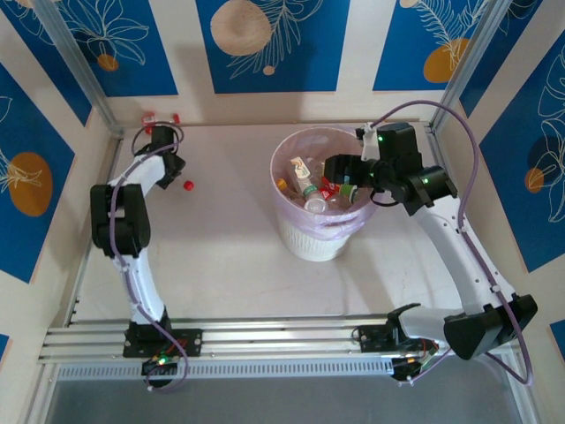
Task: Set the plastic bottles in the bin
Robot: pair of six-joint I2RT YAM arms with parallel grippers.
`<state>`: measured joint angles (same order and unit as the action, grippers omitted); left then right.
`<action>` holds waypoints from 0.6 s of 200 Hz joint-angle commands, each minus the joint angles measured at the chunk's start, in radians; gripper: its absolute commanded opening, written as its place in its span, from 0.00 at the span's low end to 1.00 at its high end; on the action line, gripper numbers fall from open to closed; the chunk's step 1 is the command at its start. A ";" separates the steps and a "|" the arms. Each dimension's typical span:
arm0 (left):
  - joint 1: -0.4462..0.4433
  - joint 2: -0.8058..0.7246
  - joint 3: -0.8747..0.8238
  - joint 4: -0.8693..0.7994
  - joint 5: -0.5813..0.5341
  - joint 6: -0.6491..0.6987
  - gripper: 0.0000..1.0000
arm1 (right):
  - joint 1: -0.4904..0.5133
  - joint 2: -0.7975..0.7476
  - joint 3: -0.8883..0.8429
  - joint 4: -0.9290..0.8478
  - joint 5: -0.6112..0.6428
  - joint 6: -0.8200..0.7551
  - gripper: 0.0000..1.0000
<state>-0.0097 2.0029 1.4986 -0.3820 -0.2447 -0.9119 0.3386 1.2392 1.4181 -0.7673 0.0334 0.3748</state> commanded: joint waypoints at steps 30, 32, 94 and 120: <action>-0.152 -0.319 -0.243 0.163 0.178 0.264 0.45 | 0.016 0.023 0.134 -0.014 -0.079 0.019 0.83; -0.153 -0.329 -0.257 0.167 0.190 0.267 0.44 | 0.021 0.026 0.141 -0.013 -0.080 0.019 0.83; -0.177 -0.638 -0.571 0.355 0.554 0.393 0.35 | 0.205 0.127 0.272 0.097 -0.128 0.052 0.82; -0.179 -0.717 -0.641 0.438 0.707 0.464 0.30 | 0.317 0.225 0.387 0.116 -0.114 0.040 0.82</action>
<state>-0.1856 1.3598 0.9016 -0.0803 0.2546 -0.5552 0.5774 1.3964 1.7134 -0.7052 -0.0498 0.4107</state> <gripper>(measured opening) 0.565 0.825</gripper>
